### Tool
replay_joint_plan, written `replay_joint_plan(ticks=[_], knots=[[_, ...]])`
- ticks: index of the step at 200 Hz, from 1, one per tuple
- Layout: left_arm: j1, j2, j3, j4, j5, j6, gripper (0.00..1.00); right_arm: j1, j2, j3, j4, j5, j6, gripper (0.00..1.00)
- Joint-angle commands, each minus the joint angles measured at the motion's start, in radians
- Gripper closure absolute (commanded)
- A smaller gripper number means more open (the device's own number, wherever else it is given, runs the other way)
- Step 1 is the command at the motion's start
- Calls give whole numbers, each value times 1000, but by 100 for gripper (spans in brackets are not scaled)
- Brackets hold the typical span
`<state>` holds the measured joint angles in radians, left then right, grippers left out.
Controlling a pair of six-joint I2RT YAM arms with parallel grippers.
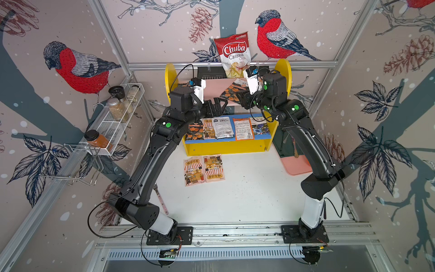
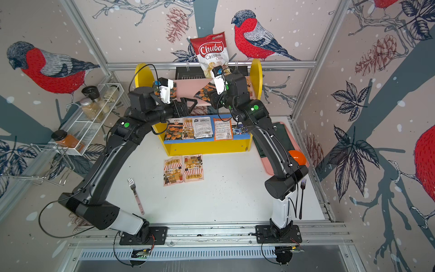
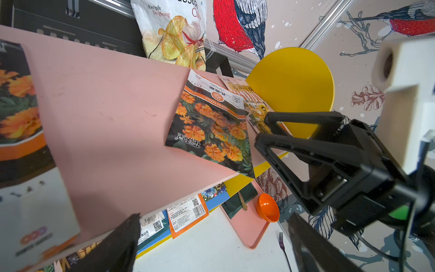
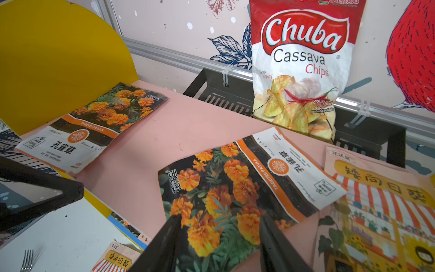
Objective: Take the seed bag off the shelf
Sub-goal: Pick up the seed packet from the shelf.
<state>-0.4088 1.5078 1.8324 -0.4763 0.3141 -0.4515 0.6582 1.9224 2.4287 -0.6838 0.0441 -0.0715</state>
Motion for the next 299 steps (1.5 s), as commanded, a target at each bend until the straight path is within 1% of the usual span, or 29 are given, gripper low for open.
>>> replay_joint_plan(ticks=[1,41,63,92,138,214,243,299], knots=[[2,-12,-2,41,10,22,2,1,31,34,49,23,3,44],[1,-31,-22,45,49,28,2,-6,76,63,49,31,-5,42],[2,-44,-37,29,79,55,2,-15,88,67,50,23,-7,42],[2,-55,-58,-5,83,85,2,-26,100,80,37,12,-14,42],[2,-69,-92,-11,76,98,2,-38,112,98,-29,-13,-34,41],[2,-74,-113,-5,70,97,2,-26,99,94,-150,5,-94,41],[2,-75,-116,-3,68,95,2,-23,76,84,-177,10,-94,41],[2,-81,-127,5,56,99,2,-6,-2,5,-192,2,-88,42]])
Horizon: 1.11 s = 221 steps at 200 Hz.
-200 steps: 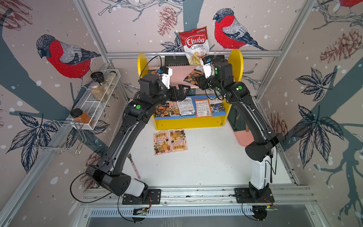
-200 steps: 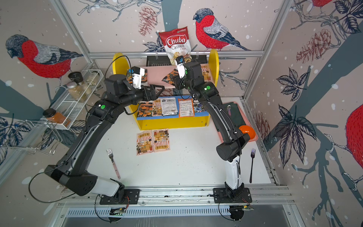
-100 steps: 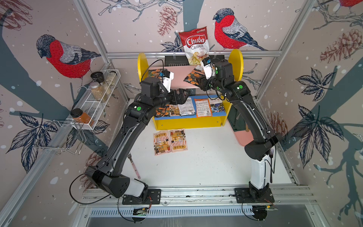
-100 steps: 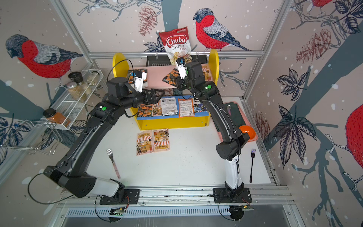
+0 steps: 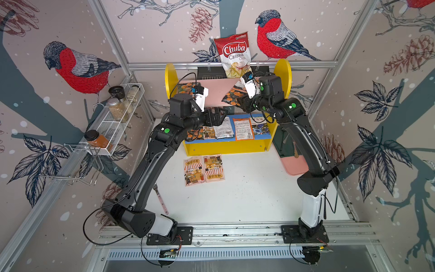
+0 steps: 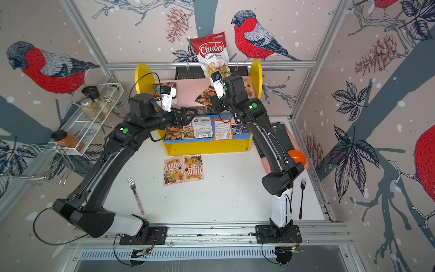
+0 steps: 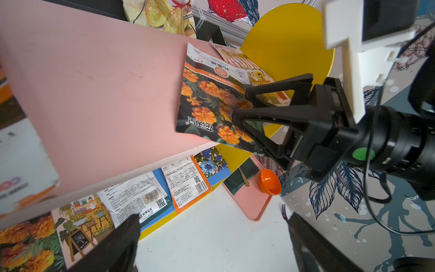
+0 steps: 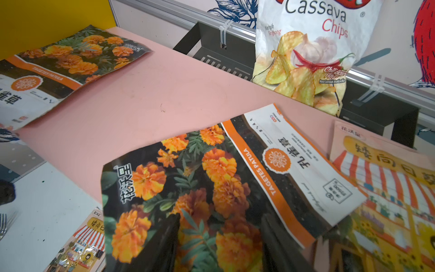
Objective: Take the seed bag off the shelf
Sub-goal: Pick up the seed packet from the shelf.
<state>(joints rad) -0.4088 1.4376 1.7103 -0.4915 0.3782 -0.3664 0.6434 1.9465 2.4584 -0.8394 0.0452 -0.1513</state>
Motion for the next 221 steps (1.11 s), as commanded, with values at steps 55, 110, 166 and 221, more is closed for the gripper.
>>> replay_joint_plan(ticks=[55,110,166,221], knots=[[2,-18,-11,25,-8,14,2,11,-80,-32,52,-12,34,39],[1,-25,-17,27,-14,22,2,-39,-181,-135,147,-133,166,30],[4,-45,-40,33,-9,23,2,-83,-433,-546,351,-232,411,14],[7,-75,-77,55,-1,-12,2,-200,-611,-910,626,-450,759,14]])
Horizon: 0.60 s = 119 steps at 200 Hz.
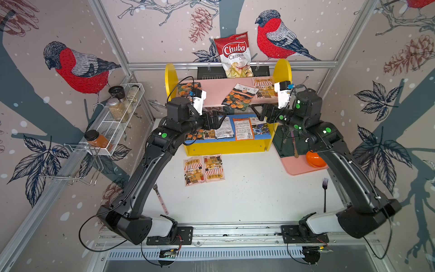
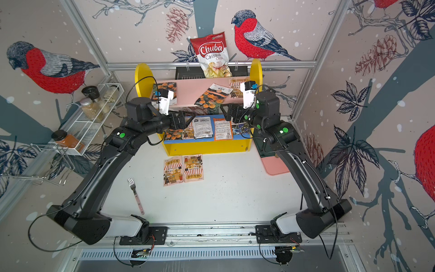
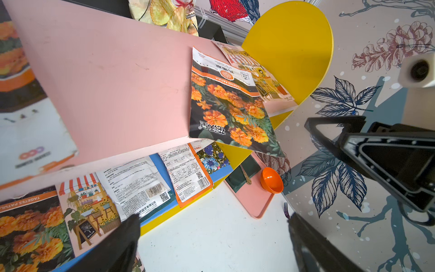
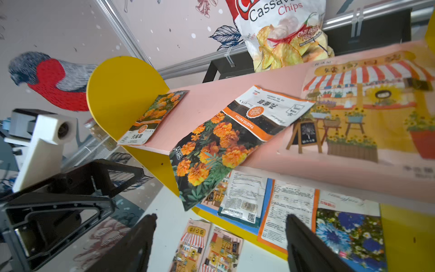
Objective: Take the seed bag off the shelf
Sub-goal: Pick up the seed packet from the shelf.
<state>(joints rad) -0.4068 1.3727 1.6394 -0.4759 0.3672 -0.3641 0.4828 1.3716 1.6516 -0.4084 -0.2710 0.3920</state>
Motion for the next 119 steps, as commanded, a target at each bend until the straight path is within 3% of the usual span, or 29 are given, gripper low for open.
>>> replay_joint_plan(ticks=[1,119], knots=[[5,-11,-6,40,11,-15,2,-40,-36,-107,199,-137,221,14],[16,-70,-71,49,19,-15,2,-58,75,-150,445,-257,487,31]])
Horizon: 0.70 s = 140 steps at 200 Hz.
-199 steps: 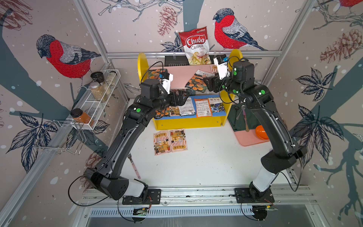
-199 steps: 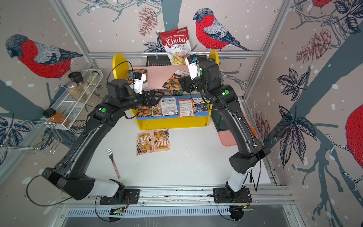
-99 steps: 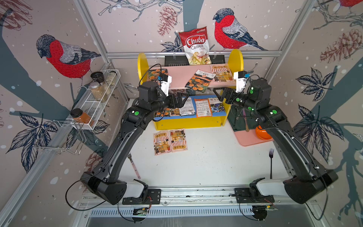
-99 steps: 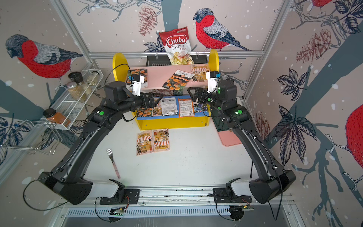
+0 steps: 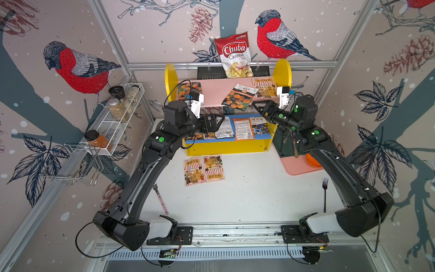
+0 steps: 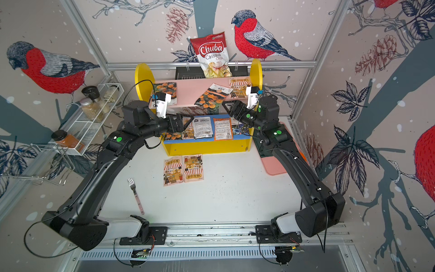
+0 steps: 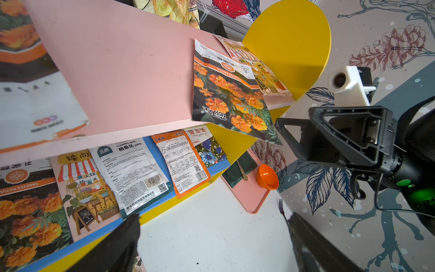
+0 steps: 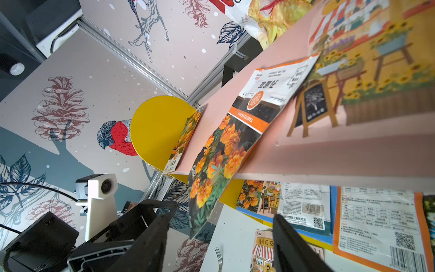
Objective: Take the seed bag off the shelf
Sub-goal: Pick up the seed packet from the shelf.
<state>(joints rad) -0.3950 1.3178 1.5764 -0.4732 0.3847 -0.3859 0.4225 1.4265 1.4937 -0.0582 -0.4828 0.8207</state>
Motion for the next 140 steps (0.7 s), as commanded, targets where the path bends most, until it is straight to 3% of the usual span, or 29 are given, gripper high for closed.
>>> replay_joint_plan(ticks=[1,140], knots=[[5,-15,-9,47,1,7,2,2,22,8,96,-46,58,31],[35,-23,-44,75,32,-5,2,52,162,83,199,-103,129,49]])
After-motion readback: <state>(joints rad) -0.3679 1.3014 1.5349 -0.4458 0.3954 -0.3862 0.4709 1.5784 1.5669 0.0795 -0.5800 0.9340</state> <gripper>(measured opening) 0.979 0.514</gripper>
